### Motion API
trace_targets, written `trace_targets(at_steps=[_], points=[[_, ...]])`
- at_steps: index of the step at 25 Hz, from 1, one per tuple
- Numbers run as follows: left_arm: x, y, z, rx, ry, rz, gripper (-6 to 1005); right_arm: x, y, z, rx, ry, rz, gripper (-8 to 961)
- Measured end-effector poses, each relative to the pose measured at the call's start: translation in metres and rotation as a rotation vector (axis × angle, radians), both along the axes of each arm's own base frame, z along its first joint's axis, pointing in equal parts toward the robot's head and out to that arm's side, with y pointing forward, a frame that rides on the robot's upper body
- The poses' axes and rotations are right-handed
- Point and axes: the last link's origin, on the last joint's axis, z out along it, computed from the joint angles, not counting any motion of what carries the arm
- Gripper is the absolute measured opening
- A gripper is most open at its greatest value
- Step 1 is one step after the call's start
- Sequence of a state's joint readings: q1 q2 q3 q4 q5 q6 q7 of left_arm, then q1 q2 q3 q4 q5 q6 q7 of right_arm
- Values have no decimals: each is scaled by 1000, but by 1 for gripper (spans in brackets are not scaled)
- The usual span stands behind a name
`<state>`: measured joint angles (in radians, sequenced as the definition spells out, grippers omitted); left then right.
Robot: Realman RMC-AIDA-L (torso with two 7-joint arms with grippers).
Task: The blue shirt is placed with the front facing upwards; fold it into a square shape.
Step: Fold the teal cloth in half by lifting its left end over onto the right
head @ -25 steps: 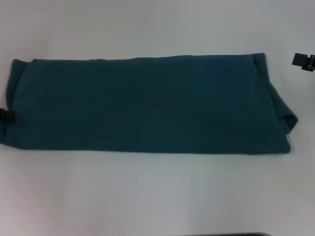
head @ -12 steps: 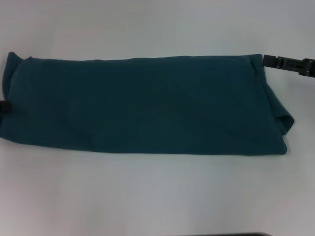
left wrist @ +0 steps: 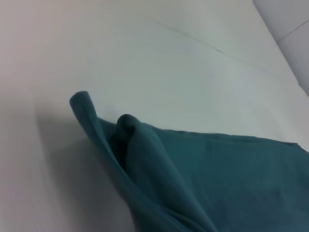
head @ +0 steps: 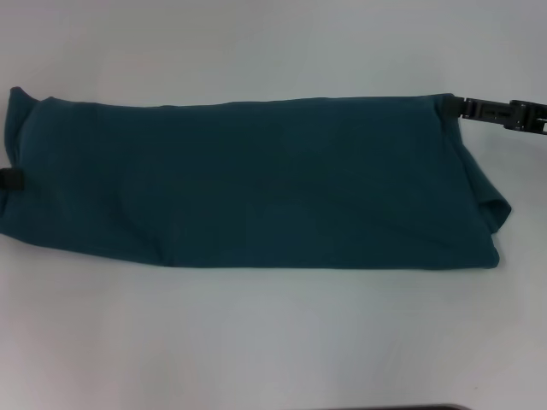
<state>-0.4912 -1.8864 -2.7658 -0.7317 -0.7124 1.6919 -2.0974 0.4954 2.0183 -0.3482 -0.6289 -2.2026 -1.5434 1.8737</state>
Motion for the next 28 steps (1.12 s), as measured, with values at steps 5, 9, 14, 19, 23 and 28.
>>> trace_targets(at_steps=[5,9,14,19,23,28], points=[[0,0,3,9,-1,-3,41,0,1,0,-1,0,1,930],[0,1,6,11,2,-8,41,0,0,0,1,1,-2,929],[2,0,8,4,-1,-26,41,0,1,0,-1,4,-5,929],[1,-1,11,7,6,-29,41,1,1,1,0,4,-8,929],[3,-1,12,-12,12,-39,41,0,1,1,0,5,-9,930],[8,2,13,-29,12,-65,41,0,1,0,-3,4,-8,929]])
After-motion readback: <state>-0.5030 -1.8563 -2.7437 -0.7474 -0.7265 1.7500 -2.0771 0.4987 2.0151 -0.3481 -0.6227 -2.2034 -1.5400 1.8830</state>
